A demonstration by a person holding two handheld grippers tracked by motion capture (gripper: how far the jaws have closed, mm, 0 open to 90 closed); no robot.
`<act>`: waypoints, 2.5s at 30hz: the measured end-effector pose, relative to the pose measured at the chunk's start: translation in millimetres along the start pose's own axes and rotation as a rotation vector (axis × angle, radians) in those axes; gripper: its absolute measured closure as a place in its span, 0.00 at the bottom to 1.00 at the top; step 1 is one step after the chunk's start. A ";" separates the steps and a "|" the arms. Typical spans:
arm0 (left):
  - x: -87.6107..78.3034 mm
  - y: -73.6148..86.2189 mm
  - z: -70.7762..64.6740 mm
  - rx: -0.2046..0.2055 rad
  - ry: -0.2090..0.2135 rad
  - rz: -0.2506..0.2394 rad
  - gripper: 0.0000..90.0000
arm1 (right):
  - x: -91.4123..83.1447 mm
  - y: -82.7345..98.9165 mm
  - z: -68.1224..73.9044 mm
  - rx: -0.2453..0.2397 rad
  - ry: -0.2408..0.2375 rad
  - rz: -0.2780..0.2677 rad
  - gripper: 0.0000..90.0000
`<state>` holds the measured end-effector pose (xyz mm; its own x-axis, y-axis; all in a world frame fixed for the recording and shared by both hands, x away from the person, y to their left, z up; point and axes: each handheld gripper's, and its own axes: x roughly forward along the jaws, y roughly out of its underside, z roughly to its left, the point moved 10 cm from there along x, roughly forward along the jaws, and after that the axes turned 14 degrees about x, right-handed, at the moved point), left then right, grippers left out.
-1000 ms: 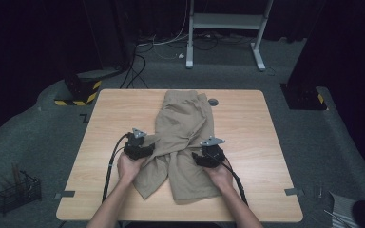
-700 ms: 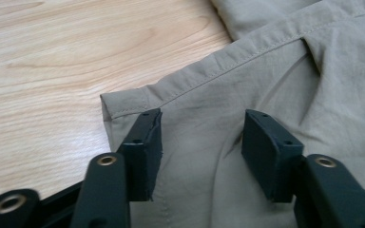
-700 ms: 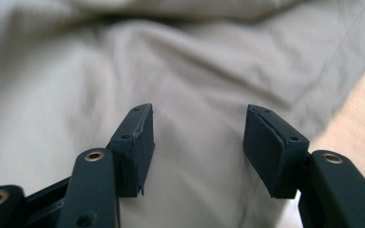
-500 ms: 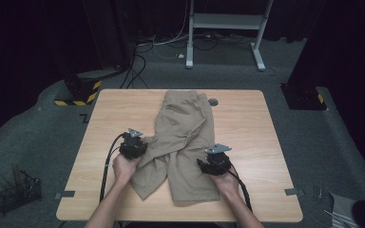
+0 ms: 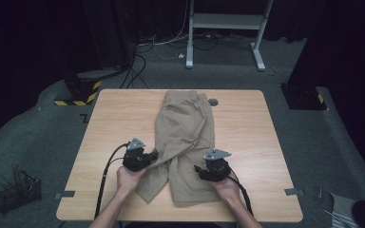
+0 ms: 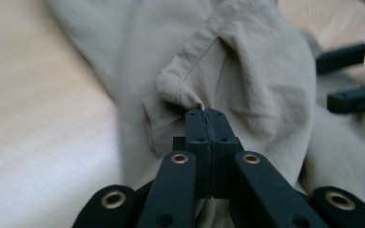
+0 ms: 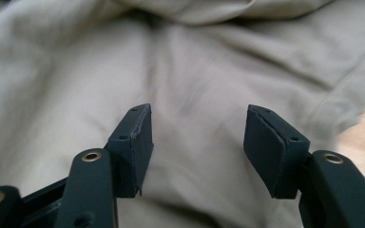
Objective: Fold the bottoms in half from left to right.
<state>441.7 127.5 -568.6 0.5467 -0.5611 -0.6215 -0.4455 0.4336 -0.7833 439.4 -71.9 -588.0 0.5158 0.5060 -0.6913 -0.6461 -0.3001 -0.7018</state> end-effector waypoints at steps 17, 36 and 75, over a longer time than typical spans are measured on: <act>38.6 -12.9 65.4 -0.042 -0.162 0.080 1.00 | 45.0 -41.1 -11.1 0.043 0.054 -0.030 0.47; 27.8 -35.0 -93.2 0.230 0.103 -0.040 0.99 | -10.0 9.7 -16.1 0.054 0.059 -0.008 0.49; 39.6 -17.1 -96.8 0.300 0.061 0.036 0.95 | -12.9 -2.5 -13.2 0.062 0.040 -0.059 0.51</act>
<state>402.3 29.6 -578.5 0.4867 -0.5790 -0.6541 -0.2300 0.6375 -0.7354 441.8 -88.3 -579.6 0.5752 0.4880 -0.6566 -0.6472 -0.2194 -0.7301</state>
